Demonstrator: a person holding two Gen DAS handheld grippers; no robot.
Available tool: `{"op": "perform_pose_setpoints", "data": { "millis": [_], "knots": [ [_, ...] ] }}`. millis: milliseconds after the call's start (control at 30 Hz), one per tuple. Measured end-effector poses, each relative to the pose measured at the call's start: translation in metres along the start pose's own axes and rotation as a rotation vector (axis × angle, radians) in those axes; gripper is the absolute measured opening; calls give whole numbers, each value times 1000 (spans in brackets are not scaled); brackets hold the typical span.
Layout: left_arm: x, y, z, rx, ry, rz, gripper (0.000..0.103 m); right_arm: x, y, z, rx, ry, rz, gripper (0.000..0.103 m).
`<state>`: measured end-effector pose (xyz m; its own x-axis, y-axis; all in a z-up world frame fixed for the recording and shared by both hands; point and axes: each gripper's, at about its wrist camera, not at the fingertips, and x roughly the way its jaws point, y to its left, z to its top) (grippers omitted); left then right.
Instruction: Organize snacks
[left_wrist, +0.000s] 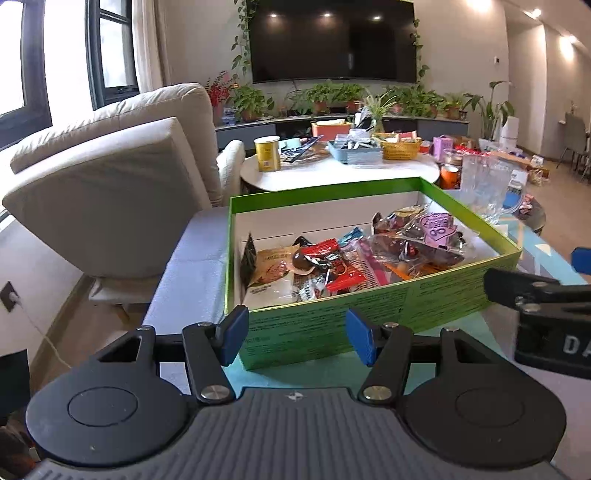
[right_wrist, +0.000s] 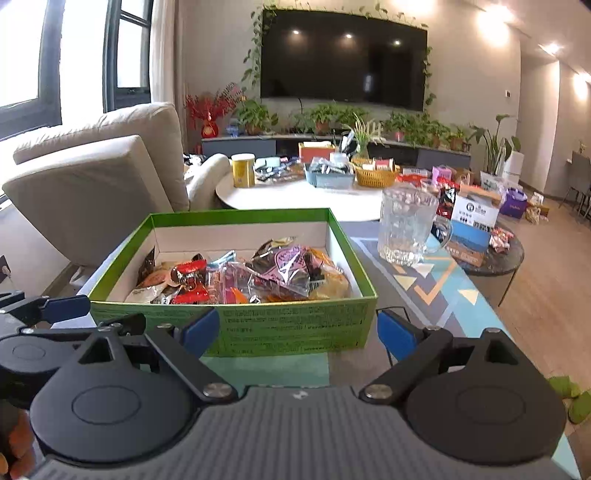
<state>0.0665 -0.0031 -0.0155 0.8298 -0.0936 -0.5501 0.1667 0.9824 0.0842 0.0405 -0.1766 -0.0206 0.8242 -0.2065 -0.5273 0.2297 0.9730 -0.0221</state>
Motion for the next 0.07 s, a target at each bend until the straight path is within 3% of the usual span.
{"op": "perform_pose_setpoints", "data": {
  "millis": [67],
  "knots": [
    [-2,-3,0,2,0,17,55,-4,-3,-1,-7,-17,9,48]
  ]
}}
